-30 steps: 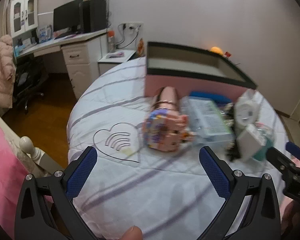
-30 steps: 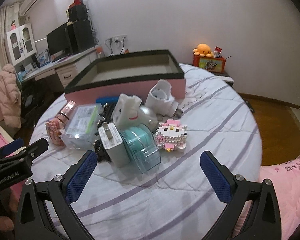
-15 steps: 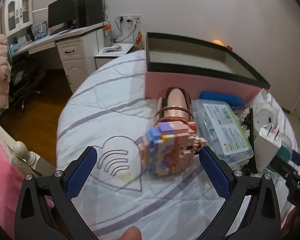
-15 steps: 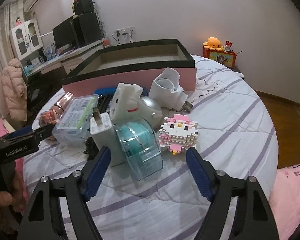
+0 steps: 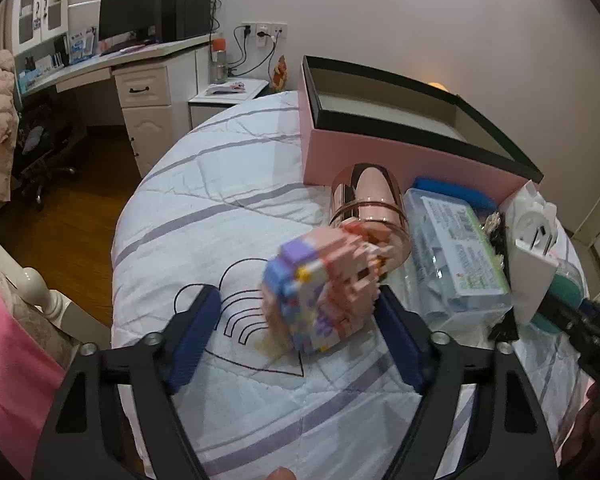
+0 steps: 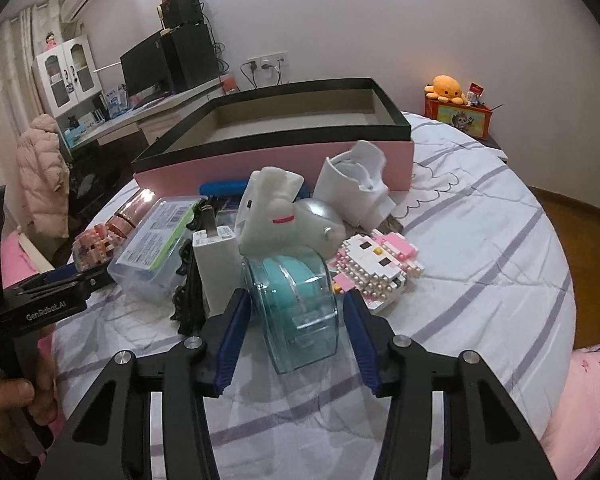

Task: Organize rigid objects
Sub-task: 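Grasp the pink block figure with the left tool while the right tool grasps the teal tape case, then carry both held items into the pink box and release them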

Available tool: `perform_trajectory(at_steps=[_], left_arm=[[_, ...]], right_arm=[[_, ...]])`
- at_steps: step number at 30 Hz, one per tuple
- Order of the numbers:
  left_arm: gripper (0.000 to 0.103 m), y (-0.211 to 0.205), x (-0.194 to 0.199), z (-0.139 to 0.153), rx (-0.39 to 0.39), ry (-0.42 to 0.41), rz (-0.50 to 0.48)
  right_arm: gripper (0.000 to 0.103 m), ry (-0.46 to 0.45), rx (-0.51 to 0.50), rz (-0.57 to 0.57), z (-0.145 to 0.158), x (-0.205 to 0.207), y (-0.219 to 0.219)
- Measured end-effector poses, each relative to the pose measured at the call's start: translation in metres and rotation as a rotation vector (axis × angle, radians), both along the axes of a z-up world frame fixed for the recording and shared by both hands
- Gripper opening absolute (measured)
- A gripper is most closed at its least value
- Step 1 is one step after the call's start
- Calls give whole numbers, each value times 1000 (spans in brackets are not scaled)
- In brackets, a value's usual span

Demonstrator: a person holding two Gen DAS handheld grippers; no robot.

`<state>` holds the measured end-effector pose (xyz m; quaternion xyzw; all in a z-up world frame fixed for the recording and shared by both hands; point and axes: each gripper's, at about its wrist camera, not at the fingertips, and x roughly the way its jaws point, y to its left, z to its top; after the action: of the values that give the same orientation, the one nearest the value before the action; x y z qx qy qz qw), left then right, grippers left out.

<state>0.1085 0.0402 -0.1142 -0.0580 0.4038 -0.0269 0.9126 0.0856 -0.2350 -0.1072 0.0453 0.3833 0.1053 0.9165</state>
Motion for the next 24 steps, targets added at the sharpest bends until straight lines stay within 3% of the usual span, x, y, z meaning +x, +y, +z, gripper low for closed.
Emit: perform_trajectory(at_steps=[3, 14, 24], left_arm=[[51, 1, -1, 2, -28, -3, -14], [50, 13, -15, 6, -70, -25, -14], [50, 7, -27, 30, -58, -67, -34]], right_arm=[[42, 18, 27, 30, -3, 2, 3], [41, 17, 70, 11, -1, -16, -8], [38, -13, 82, -12, 16, -33, -15]])
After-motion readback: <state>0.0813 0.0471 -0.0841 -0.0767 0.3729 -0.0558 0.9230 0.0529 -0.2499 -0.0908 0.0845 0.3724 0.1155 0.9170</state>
